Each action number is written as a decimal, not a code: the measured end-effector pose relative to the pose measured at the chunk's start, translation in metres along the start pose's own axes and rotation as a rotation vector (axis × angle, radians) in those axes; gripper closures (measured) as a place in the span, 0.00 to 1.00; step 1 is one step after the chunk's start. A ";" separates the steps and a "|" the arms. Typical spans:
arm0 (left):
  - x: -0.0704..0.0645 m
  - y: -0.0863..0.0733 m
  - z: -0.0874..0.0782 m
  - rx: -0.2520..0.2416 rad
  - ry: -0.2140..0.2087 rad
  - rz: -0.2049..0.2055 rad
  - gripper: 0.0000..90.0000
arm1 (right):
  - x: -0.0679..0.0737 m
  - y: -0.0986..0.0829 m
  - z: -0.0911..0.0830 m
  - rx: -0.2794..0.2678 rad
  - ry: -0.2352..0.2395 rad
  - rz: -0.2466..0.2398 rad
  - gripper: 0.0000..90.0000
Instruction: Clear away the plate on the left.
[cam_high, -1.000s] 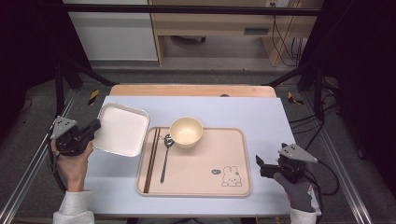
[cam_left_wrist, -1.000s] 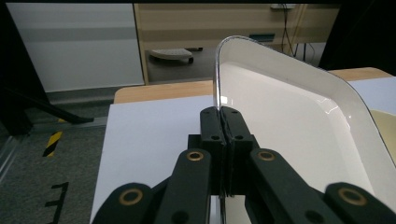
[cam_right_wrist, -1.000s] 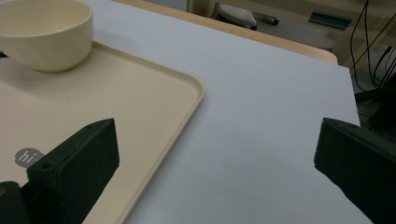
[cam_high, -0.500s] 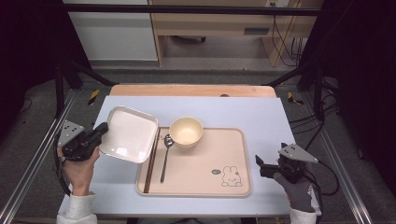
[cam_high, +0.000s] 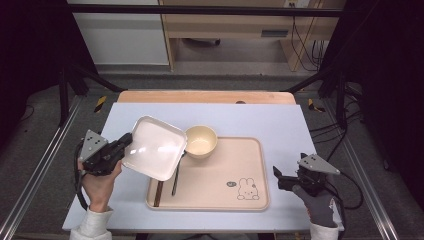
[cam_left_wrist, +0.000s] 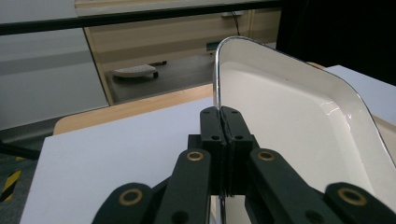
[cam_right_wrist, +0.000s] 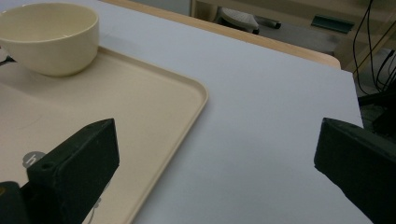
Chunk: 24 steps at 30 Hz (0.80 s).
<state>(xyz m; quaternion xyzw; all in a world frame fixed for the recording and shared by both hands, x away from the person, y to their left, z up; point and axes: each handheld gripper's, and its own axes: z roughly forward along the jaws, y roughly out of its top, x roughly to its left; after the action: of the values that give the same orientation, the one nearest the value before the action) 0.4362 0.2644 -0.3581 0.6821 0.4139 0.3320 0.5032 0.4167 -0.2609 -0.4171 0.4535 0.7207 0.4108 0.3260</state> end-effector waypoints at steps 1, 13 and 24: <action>-0.003 0.000 0.001 0.001 -0.006 0.005 0.99 | 0.000 0.000 0.000 0.000 -0.001 0.001 0.00; -0.035 0.008 0.016 0.001 -0.082 0.037 0.99 | 0.000 0.000 0.000 -0.001 0.001 0.001 0.00; -0.064 0.014 0.032 -0.002 -0.143 0.061 0.99 | 0.000 0.000 -0.001 -0.002 0.003 -0.001 0.00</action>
<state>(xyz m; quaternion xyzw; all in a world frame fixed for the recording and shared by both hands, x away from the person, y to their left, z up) 0.4395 0.1918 -0.3561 0.7159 0.3553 0.2980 0.5220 0.4160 -0.2607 -0.4165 0.4521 0.7210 0.4119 0.3257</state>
